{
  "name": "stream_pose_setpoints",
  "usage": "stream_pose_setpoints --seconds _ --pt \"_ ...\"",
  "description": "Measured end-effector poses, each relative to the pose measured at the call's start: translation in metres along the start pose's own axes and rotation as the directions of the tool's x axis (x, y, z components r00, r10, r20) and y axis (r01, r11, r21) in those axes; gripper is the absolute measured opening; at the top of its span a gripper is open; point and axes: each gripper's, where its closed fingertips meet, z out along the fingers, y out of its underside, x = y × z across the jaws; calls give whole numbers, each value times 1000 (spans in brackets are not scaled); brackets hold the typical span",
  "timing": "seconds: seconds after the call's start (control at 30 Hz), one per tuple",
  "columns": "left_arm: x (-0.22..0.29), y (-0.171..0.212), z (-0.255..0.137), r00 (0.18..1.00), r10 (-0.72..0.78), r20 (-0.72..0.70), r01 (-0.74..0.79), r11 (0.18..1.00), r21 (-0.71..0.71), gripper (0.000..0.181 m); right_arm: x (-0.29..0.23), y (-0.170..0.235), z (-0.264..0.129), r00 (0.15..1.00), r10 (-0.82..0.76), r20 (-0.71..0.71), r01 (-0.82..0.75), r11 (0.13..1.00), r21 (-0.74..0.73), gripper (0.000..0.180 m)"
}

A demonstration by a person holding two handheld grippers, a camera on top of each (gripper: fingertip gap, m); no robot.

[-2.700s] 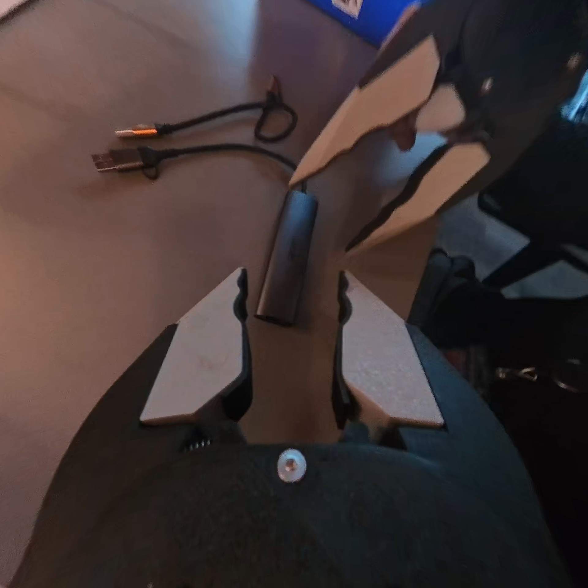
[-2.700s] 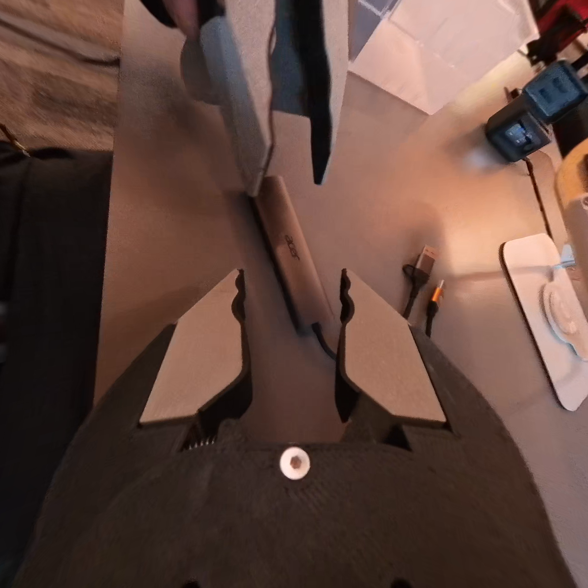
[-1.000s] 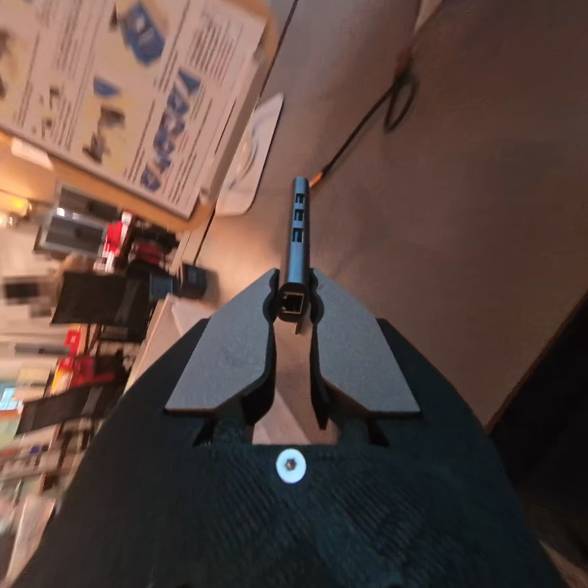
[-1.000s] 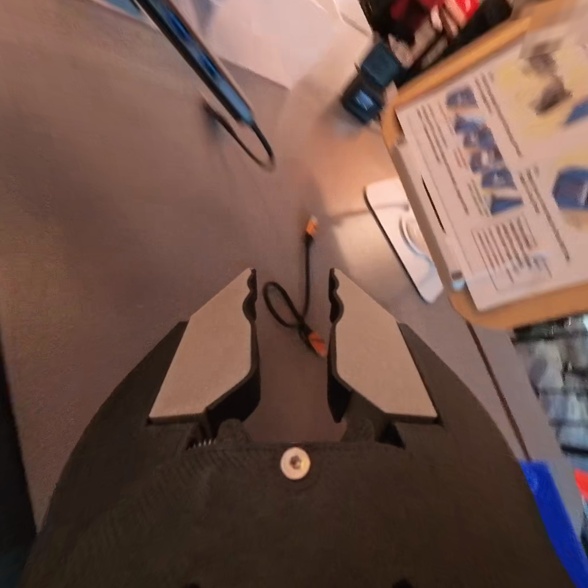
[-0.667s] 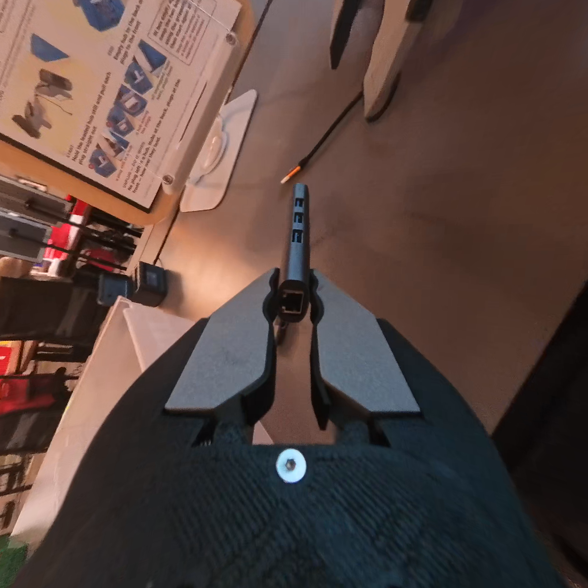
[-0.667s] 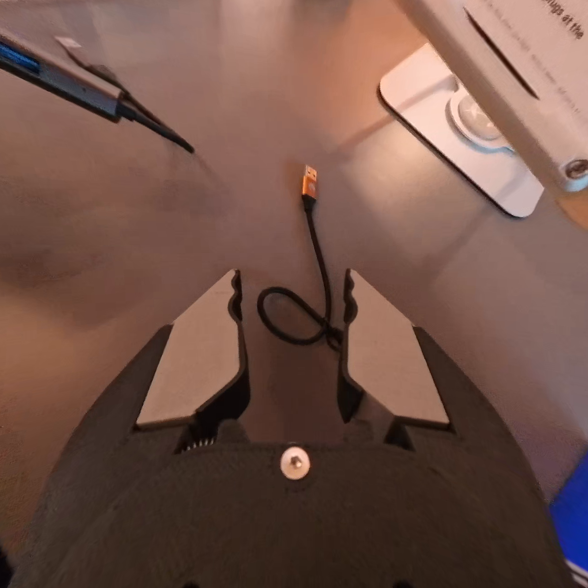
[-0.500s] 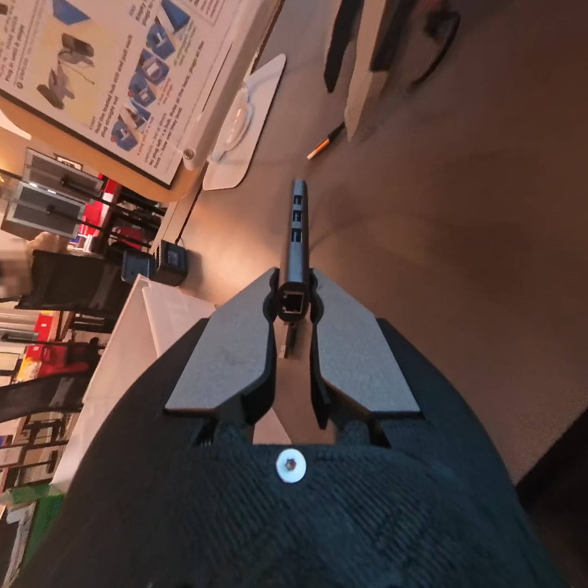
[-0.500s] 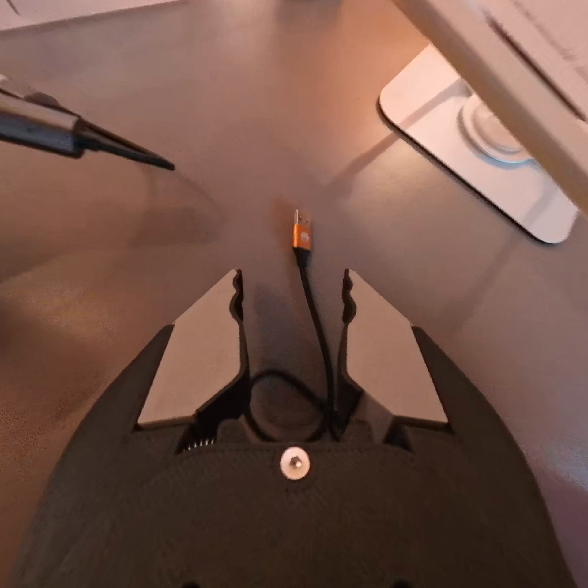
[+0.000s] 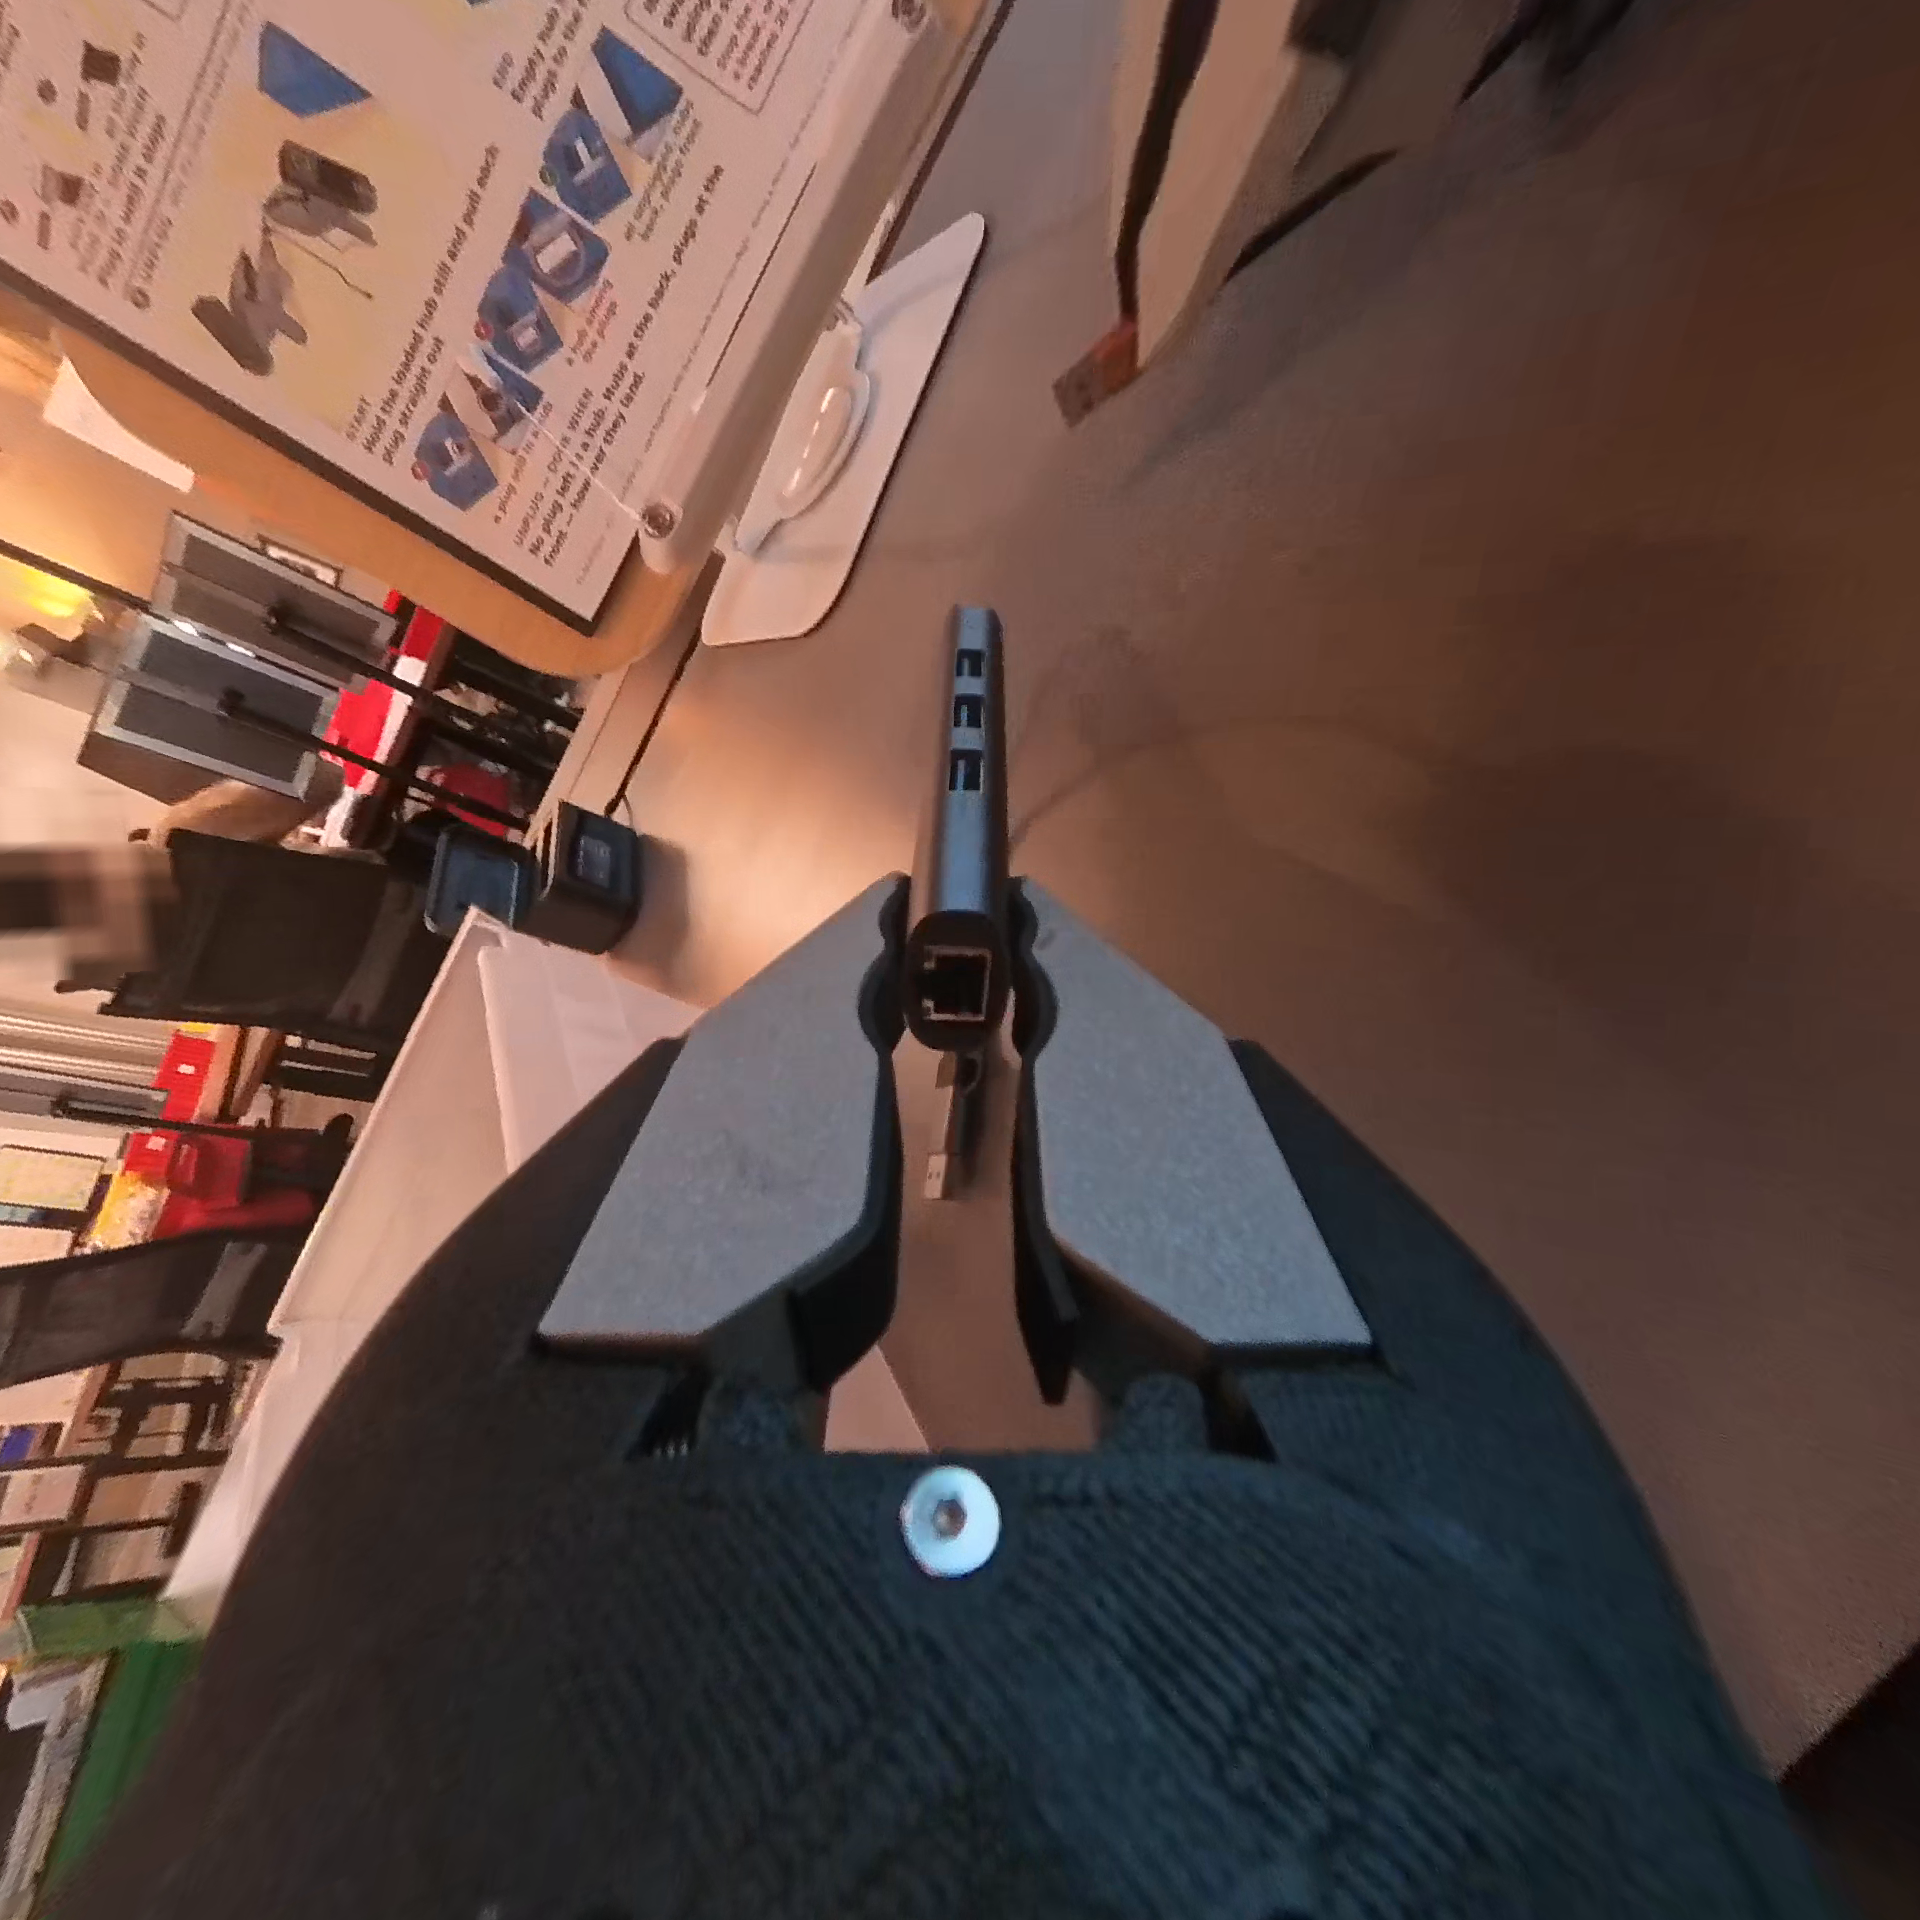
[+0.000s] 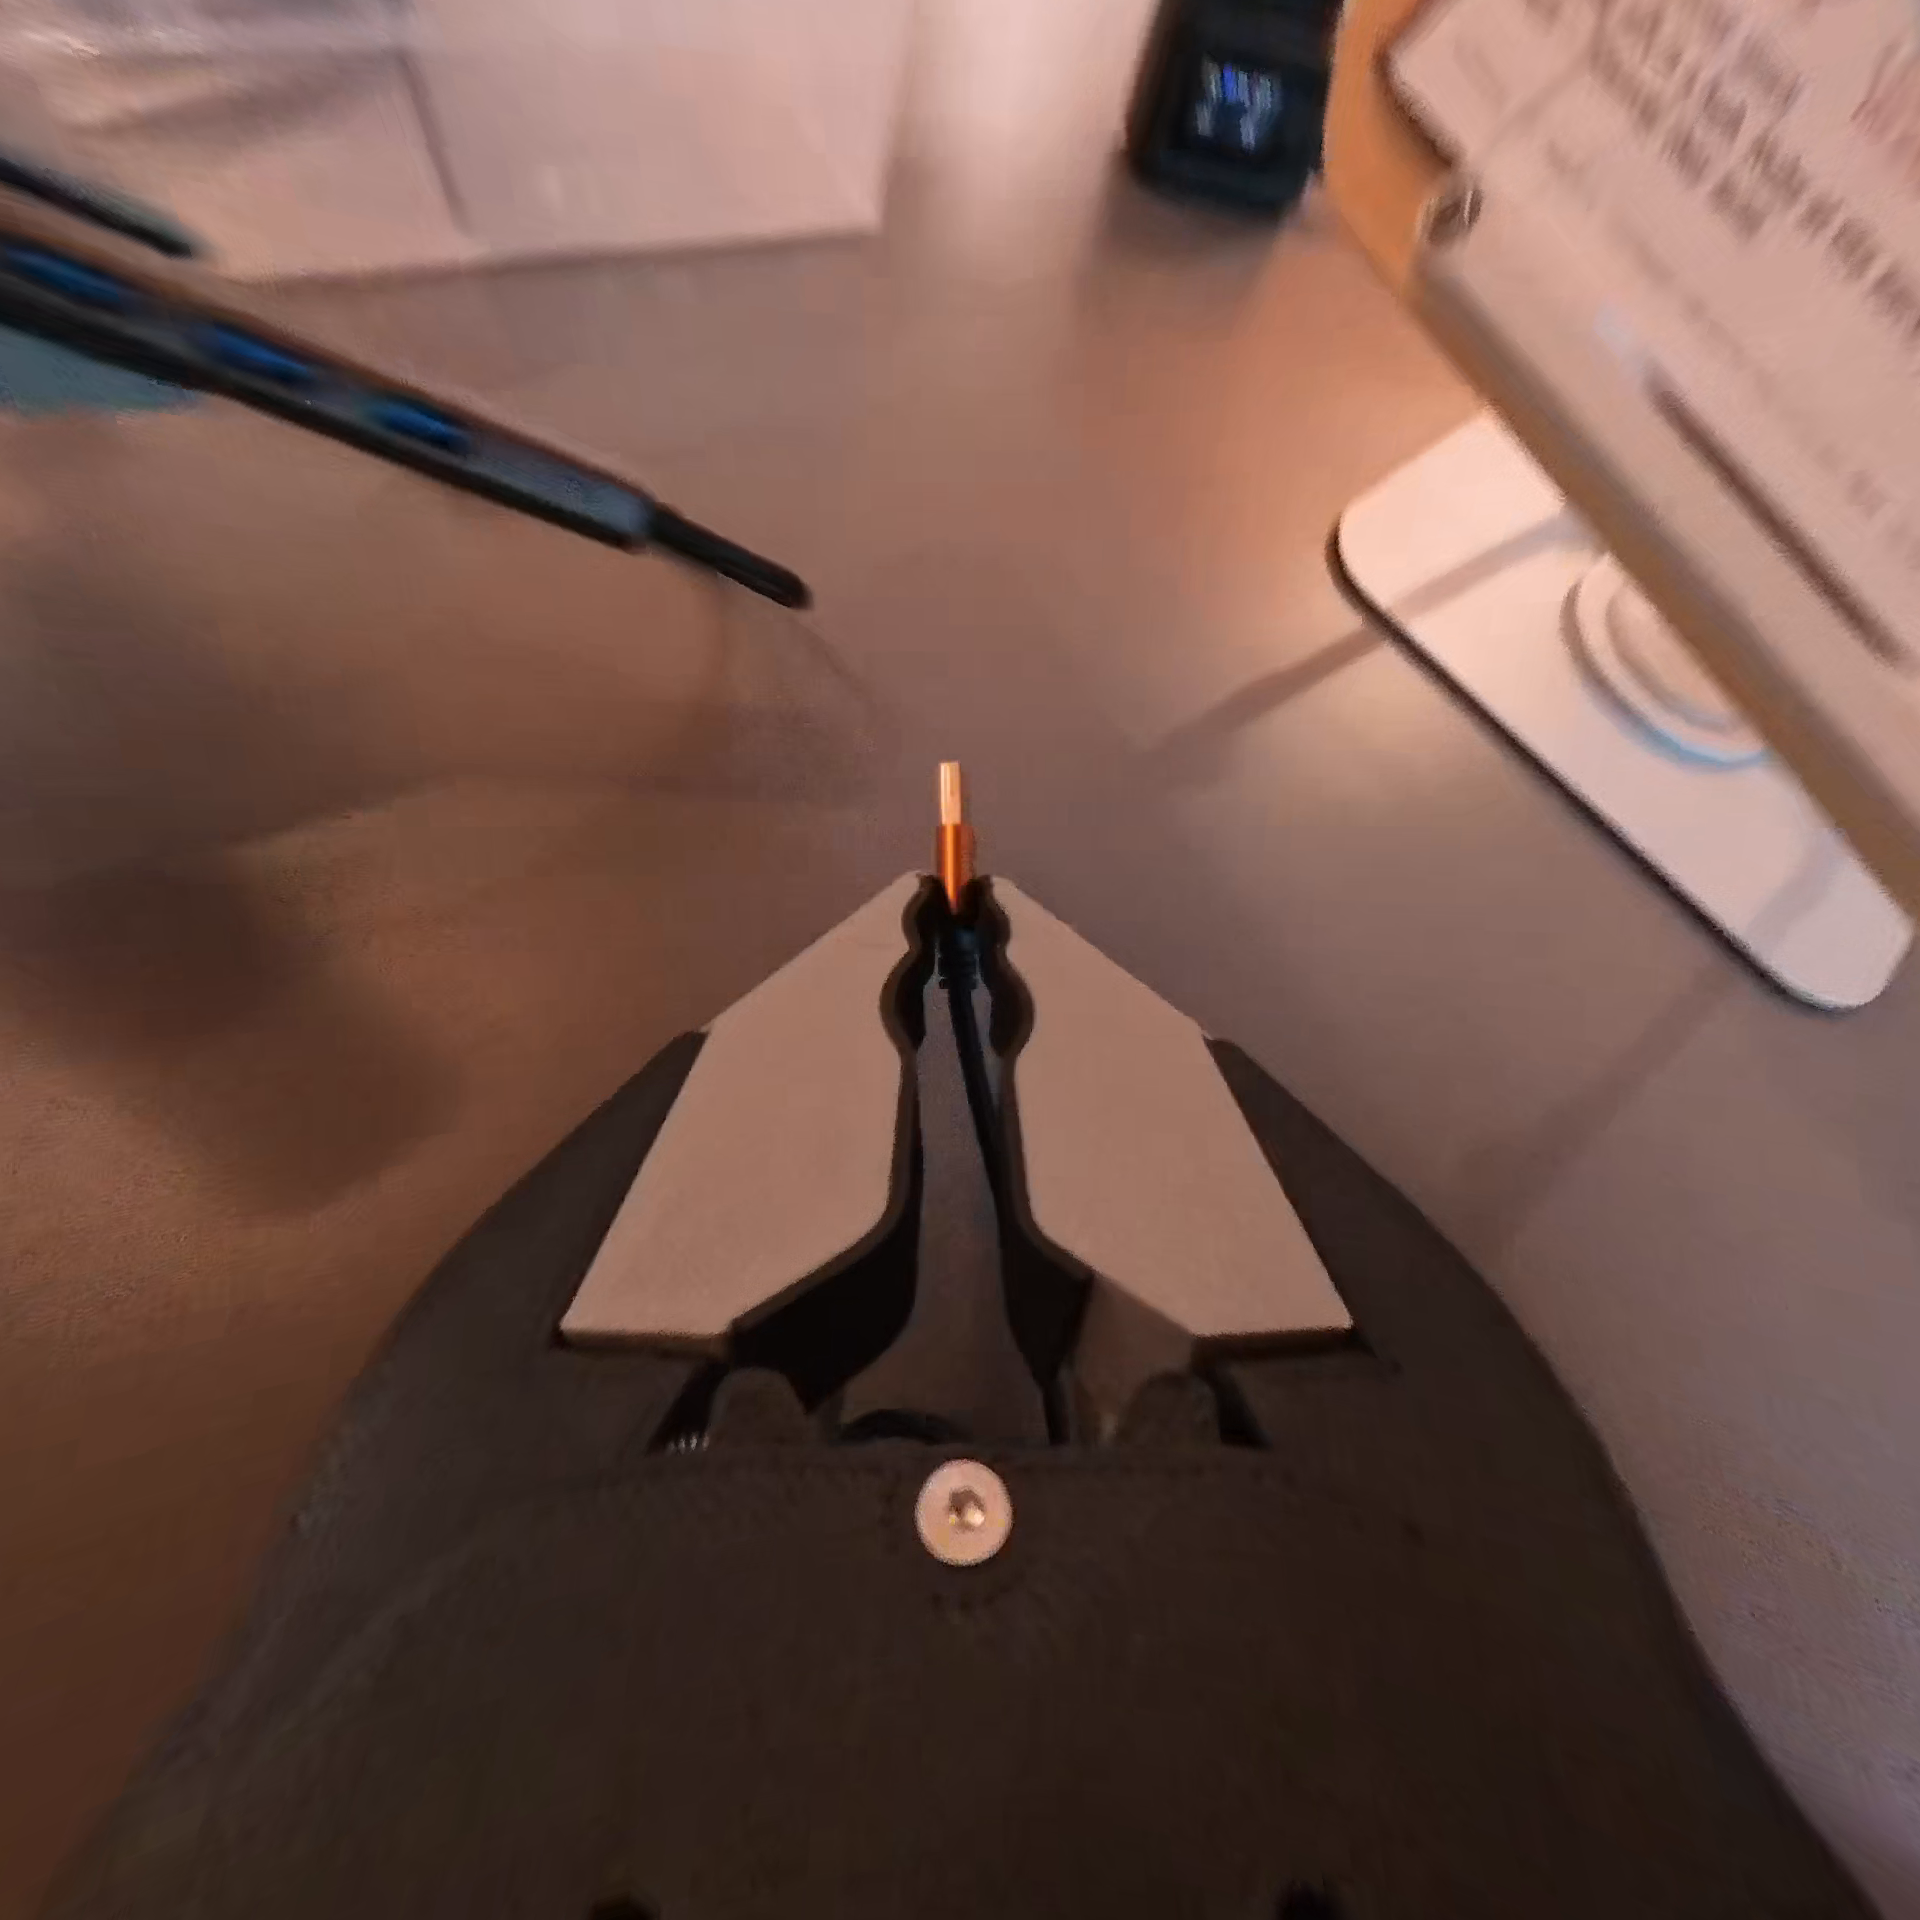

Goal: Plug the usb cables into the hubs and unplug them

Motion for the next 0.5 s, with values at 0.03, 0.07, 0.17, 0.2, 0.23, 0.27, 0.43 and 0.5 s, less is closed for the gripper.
stream_pose_setpoints --seconds 0.03,0.07,0.17,0.2,0.23,0.27,0.43,0.5 --pt "1 -4 0 1000 14 5 -14 1000 17 14 -12 -6 -15 999 -47 8 47 998 46 4" --pt "3 -10 -1 999 35 8 -35 998 45 13 -26 -9 -29 995 -99 17 97 992 82 4" --pt "11 -35 -7 999 34 -21 -31 989 142 13 -54 -6 -63 968 -248 -24 249 961 119 4" --pt "12 -45 -9 999 30 -28 -24 985 168 14 -60 -7 -71 953 -299 -42 302 944 135 4" --pt "12 -53 -10 999 39 -23 -34 982 187 13 -67 -6 -79 934 -355 -32 356 924 139 3" --pt "10 -61 -13 998 59 -8 -56 979 197 14 -70 -5 -88 917 -398 -30 398 907 140 4" --pt "12 -90 -33 982 186 23 -187 966 177 14 -93 -26 -140 873 -488 11 449 812 373 4" --pt "12 -98 -39 971 235 42 -239 959 151 14 -94 -28 -152 872 -489 24 437 798 416 3"
